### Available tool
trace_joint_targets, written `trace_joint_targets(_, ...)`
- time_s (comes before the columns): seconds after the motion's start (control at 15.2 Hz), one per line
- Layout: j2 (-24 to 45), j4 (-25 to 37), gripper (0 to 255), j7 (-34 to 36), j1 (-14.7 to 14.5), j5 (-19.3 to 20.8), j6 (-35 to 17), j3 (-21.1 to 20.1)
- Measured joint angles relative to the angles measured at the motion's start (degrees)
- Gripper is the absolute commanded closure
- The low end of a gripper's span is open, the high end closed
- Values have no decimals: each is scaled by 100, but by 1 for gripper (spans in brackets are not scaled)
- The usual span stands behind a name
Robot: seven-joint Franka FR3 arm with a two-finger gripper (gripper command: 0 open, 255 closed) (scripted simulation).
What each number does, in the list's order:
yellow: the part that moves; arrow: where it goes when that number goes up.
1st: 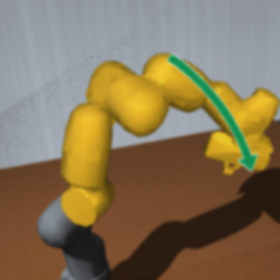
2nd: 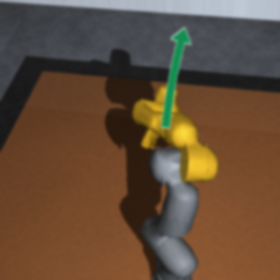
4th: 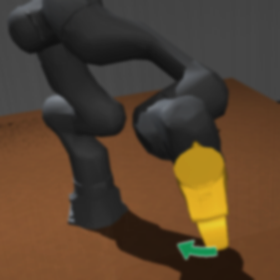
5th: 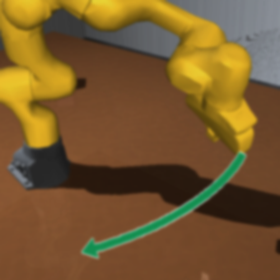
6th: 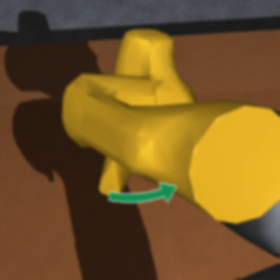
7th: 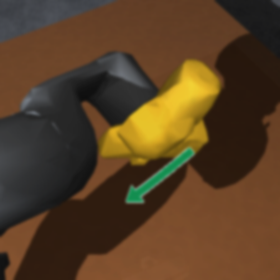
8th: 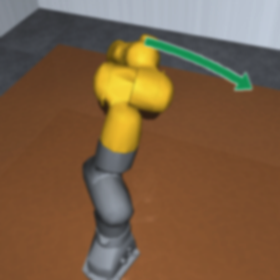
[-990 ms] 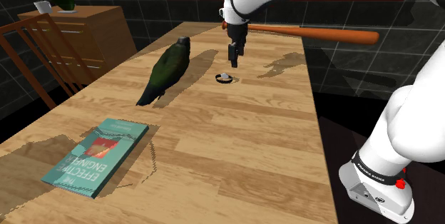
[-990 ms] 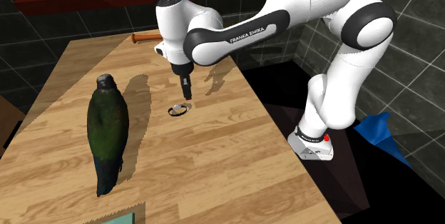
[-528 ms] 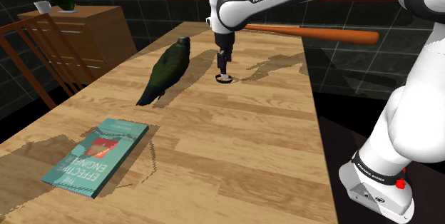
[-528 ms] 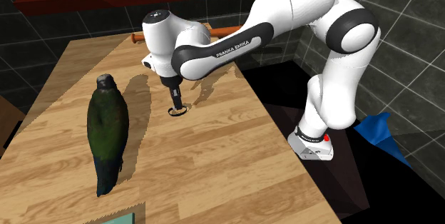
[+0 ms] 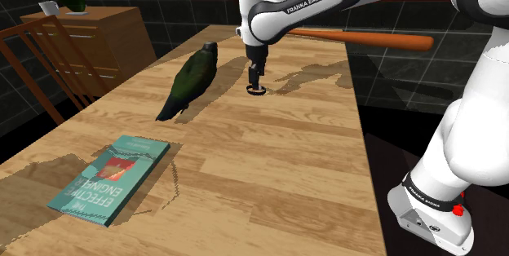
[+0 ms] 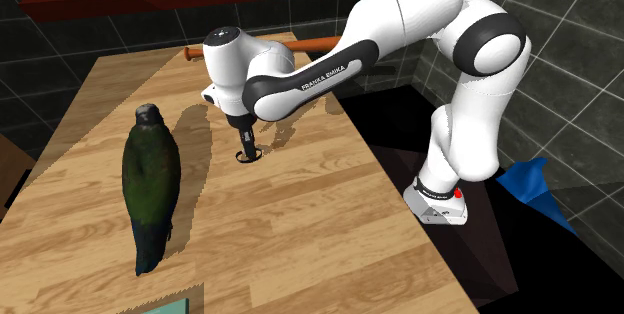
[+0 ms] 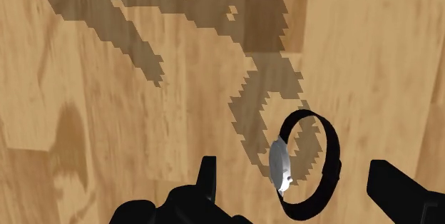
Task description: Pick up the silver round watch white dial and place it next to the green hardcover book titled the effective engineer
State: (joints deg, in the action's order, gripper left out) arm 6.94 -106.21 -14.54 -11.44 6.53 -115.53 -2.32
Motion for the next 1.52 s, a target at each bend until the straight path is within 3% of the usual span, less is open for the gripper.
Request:
trace_joint_targets(0.13, 0, -4, 0, 0, 0, 0, -4, 0)
trace_joint_targets(0.2, 0, -4, 255, 0, 0, 0, -5, 0)
trace_joint_targets(0.86, -1, -3, 255, 0, -1, 0, -6, -1)
trace_joint_targets(1.52, -117, 538, 255, -68, -5, -33, 648, -7)
